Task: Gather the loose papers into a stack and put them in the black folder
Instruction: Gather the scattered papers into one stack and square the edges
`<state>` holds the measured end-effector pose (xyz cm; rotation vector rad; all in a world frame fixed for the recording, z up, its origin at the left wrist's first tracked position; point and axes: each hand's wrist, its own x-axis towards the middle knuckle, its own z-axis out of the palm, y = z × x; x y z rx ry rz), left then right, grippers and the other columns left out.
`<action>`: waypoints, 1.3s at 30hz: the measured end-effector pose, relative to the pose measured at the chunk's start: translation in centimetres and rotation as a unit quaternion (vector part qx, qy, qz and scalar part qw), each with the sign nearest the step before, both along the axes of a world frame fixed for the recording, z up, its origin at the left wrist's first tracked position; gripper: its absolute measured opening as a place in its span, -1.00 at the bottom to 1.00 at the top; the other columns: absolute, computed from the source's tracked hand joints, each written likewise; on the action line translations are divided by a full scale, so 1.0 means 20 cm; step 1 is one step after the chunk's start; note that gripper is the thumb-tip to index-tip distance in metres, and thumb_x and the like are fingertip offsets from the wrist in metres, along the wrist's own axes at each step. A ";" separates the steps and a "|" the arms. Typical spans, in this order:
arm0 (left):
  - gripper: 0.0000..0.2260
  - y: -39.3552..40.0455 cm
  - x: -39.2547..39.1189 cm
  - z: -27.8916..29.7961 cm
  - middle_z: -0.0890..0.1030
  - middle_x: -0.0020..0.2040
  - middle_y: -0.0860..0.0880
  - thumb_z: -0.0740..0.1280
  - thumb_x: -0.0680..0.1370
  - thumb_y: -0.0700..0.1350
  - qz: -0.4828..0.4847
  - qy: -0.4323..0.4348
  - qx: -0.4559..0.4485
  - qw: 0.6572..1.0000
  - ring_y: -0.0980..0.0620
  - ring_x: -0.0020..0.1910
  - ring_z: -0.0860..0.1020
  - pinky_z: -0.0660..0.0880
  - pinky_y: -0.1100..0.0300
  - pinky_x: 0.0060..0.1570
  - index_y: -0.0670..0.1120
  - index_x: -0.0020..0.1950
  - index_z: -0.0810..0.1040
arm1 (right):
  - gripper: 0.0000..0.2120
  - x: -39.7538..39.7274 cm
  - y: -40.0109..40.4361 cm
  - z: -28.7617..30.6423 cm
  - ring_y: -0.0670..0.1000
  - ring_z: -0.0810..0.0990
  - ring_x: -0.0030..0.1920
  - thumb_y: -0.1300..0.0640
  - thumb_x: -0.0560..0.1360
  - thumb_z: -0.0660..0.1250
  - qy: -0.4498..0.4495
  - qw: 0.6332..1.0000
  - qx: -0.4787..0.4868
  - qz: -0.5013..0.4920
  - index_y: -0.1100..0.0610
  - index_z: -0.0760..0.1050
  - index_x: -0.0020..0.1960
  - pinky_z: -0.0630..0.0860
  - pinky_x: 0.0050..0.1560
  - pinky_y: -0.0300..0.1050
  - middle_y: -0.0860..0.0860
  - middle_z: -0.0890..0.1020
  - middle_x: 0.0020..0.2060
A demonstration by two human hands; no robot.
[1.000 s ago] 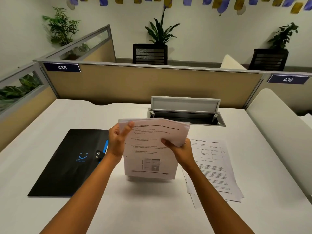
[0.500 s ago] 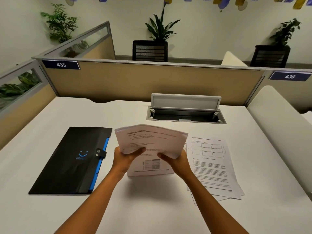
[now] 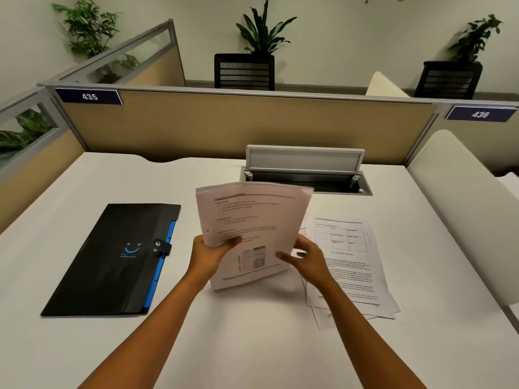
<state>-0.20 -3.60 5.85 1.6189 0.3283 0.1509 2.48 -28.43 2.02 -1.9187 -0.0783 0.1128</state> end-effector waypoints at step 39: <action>-0.70 0.04 -0.02 -0.08 0.64 0.03 0.04 0.55 0.41 -0.10 0.176 0.082 -0.141 0.971 0.01 -0.04 0.62 0.59 0.01 -0.03 0.08 0.05 0.52 | -0.07 0.15 -0.69 -0.15 0.28 0.54 0.22 -0.09 0.18 0.66 0.170 0.922 -0.276 -0.213 0.17 0.26 0.37 0.52 0.15 0.22 0.19 0.48 0.24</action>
